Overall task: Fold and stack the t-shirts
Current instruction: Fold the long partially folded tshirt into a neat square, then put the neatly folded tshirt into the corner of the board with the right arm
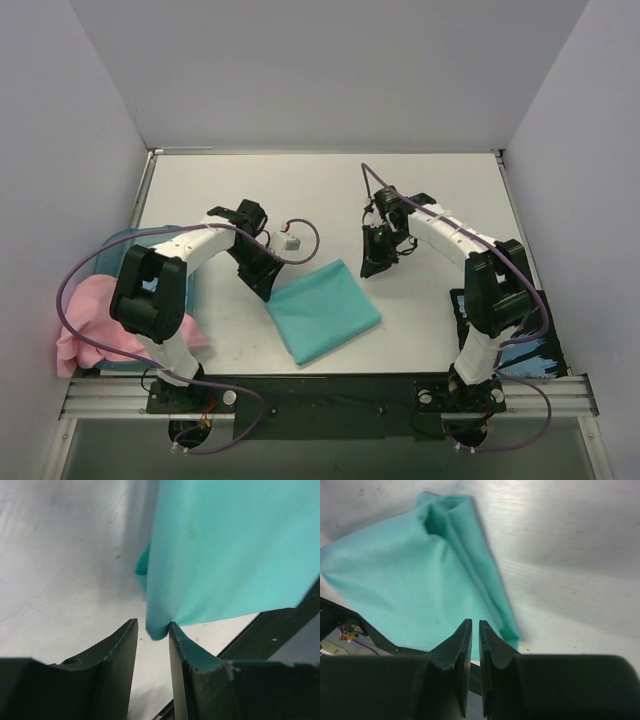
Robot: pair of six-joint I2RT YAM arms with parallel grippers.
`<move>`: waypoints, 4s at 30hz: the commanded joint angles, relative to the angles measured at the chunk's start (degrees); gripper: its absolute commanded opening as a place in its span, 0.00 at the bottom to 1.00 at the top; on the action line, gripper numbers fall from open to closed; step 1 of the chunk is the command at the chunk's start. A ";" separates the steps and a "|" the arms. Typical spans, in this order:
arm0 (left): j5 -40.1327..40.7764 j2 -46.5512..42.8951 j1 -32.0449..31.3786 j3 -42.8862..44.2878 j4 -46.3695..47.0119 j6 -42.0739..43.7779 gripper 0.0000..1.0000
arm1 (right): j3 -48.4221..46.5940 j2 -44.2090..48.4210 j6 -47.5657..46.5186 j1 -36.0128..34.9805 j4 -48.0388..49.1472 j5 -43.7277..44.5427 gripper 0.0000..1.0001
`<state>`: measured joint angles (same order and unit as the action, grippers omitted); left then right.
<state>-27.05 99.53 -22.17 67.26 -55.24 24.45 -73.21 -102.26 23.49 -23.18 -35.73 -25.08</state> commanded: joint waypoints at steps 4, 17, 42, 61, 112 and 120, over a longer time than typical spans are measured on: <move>20.35 -1.79 0.11 6.90 3.65 -1.67 0.39 | -2.72 0.06 -2.22 -3.89 3.73 -0.50 0.00; -1.79 -8.31 -8.41 -3.10 8.65 -4.41 0.17 | -10.28 -14.89 3.14 -3.89 13.14 -6.04 0.00; 12.29 -6.00 -1.29 2.26 17.91 0.78 0.25 | 11.16 4.01 0.43 -1.16 13.75 -5.59 0.57; 8.67 -13.92 -11.75 -21.12 20.25 9.66 0.31 | 13.43 -11.21 -6.09 -0.73 17.61 -22.82 0.49; 17.73 -17.17 -3.23 -4.68 26.94 10.53 0.46 | 15.90 36.59 -35.42 6.48 -35.81 42.04 0.00; 18.08 -17.88 -3.84 -5.92 28.00 10.80 0.46 | 16.96 48.02 -48.86 12.88 -38.46 46.97 0.00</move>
<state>-9.17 84.07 -25.63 61.91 -30.30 34.61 -56.34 -57.78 -15.86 -14.39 -68.36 16.49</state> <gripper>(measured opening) 0.457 0.030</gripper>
